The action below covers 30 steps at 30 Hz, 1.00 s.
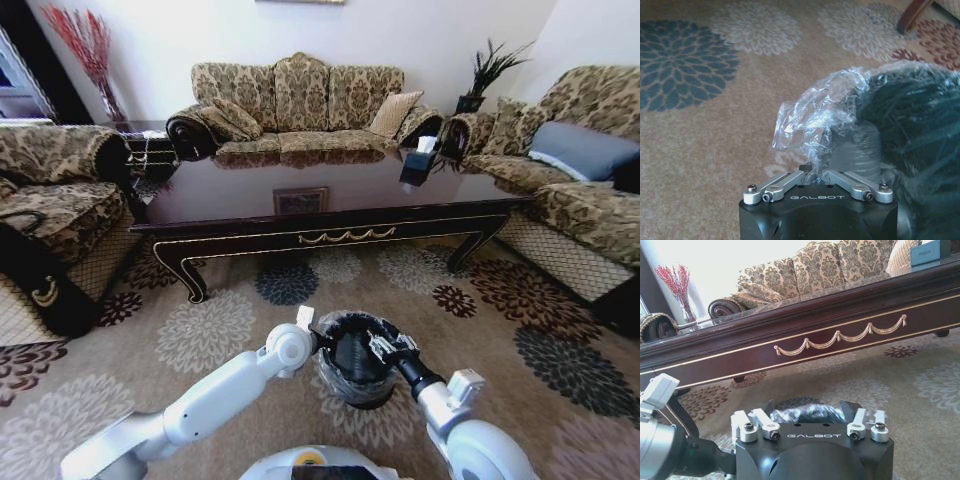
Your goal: Move to the front of the table and pick up the trash from the floor, then place it into the trash bin.
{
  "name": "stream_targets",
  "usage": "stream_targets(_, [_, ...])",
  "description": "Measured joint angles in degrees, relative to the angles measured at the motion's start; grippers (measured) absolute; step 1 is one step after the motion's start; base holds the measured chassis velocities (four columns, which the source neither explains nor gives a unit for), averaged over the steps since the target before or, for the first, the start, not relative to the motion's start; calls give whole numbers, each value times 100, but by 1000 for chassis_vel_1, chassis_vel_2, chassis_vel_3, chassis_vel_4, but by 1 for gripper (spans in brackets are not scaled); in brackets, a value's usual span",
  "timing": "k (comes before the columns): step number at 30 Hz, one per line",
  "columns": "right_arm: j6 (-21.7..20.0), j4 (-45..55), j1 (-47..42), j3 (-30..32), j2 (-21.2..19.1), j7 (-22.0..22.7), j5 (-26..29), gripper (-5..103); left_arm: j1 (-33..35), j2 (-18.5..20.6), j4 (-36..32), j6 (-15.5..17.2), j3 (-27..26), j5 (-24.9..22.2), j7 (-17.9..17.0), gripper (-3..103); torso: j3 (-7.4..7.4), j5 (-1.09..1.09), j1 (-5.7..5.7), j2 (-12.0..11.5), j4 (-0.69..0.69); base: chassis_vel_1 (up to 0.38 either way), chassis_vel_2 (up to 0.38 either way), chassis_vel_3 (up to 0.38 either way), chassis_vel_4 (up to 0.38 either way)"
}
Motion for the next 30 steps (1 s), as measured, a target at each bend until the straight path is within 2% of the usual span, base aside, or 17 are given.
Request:
stream_targets(1, [0, 0, 0, 0, 0, 0, 0, 73, 0, 0, 0, 0, 0, 0, 0, 0, 0, 0, 0, 0, 0, 0, 0, 0, 0])
stream_targets(4, [1, -7, 21, 7, 56, -23, -16, 89, 124, 147, -37, -1, -188, 11, 2, 0, 0, 0, 0, 0, 0, 0, 0, 0, 0])
stream_targets(5, [1, -7, 21, 7, 56, -23, -16, 89, 124, 147, -37, -1, -188, 11, 2, 0, 0, 0, 0, 0, 0, 0, 0, 0, 0])
stream_targets(7, [13, 0, 40, 108, 159, -28, -1, 97, 294, 244, -57, 1, -431, 30, 18, 0, 0, 0, 0, 0, 0, 0, 0, 0, 0])
stream_targets(11, [28, 3, 69, 442, 351, -17, 126, 99, 581, 401, -101, -1, -873, 164, 23, 0, 0, -1, 0, 0, 0, 0, 0, 0, 0])
stream_targets(15, [38, -108, 187, 913, 441, 63, 449, 100, 926, 732, -174, 0, -1469, 254, 16, 0, 0, 0, 0, 0, 0, 0, 0, 0, 0])
stream_targets(16, [38, -108, 187, 913, 441, 63, 449, 100, 926, 732, -174, 0, -1469, 254, 16, 0, 0, 0, 0, 0, 0, 0, 0, 0, 0])
stream_targets(20, [42, -158, 116, 994, 485, 81, 449, 100, 1450, 934, -144, -3, -2135, 264, 31, 0, 0, -1, 0, 0, 1, 0, 0, 0, 0])
stream_targets(26, [53, -220, 11, 834, 572, 96, 211, 100, 1858, 1000, -237, -2, -2485, 247, 48, -1, 0, -2, 0, 0, 0, 0, 0, 0, 0])
stream_targets(29, [56, -243, -32, 768, 588, 114, 135, 100, 2056, 980, -278, -5, -2604, 308, 47, 15, 0, 2, 0, 0, 1, 0, 0, 0, 0])
stream_targets(30, [58, -242, -40, 767, 588, 114, 129, 100, 2105, 971, -293, -5, -2620, 335, 48, 15, -1, 1, 0, 0, 0, 0, 0, 0, 0])
